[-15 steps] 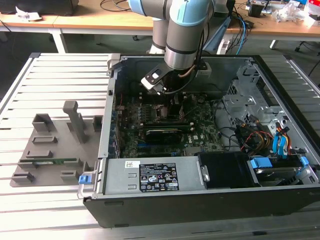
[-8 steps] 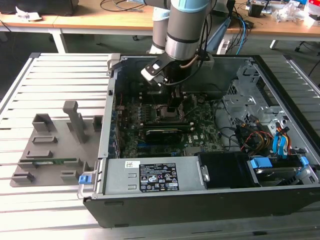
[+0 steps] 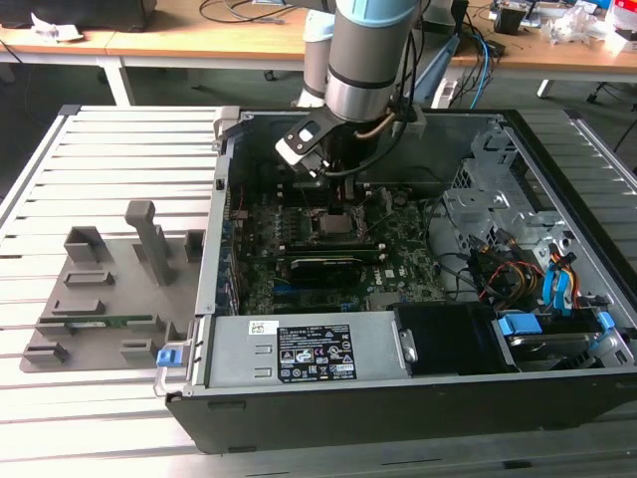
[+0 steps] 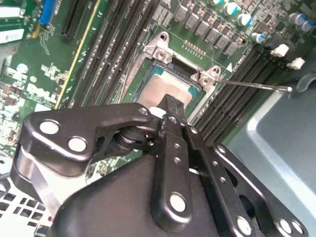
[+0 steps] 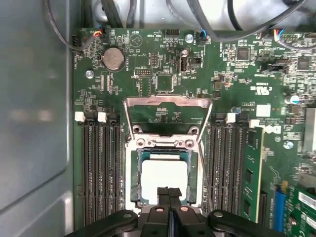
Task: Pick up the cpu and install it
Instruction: 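Place the cpu into insertion slot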
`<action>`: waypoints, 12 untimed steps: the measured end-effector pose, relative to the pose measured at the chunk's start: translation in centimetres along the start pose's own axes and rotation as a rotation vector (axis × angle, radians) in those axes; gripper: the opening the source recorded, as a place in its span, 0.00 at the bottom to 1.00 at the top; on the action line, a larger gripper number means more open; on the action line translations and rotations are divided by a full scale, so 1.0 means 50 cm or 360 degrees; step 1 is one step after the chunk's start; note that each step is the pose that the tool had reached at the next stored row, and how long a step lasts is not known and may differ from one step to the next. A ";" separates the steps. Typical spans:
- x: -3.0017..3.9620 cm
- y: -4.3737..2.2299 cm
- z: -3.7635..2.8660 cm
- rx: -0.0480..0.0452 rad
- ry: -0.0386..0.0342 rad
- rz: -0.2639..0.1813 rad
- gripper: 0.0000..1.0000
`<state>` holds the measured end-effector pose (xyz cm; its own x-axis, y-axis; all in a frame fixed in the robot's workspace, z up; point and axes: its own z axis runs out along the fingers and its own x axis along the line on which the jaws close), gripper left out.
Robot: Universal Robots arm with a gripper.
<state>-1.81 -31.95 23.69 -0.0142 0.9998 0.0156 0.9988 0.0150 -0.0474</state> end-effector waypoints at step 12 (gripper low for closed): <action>0.002 -0.005 -0.112 0.0000 -0.0001 0.0000 0.11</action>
<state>-1.81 -31.95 29.30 -0.0142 0.9998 0.0151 0.9988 0.0149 -0.0474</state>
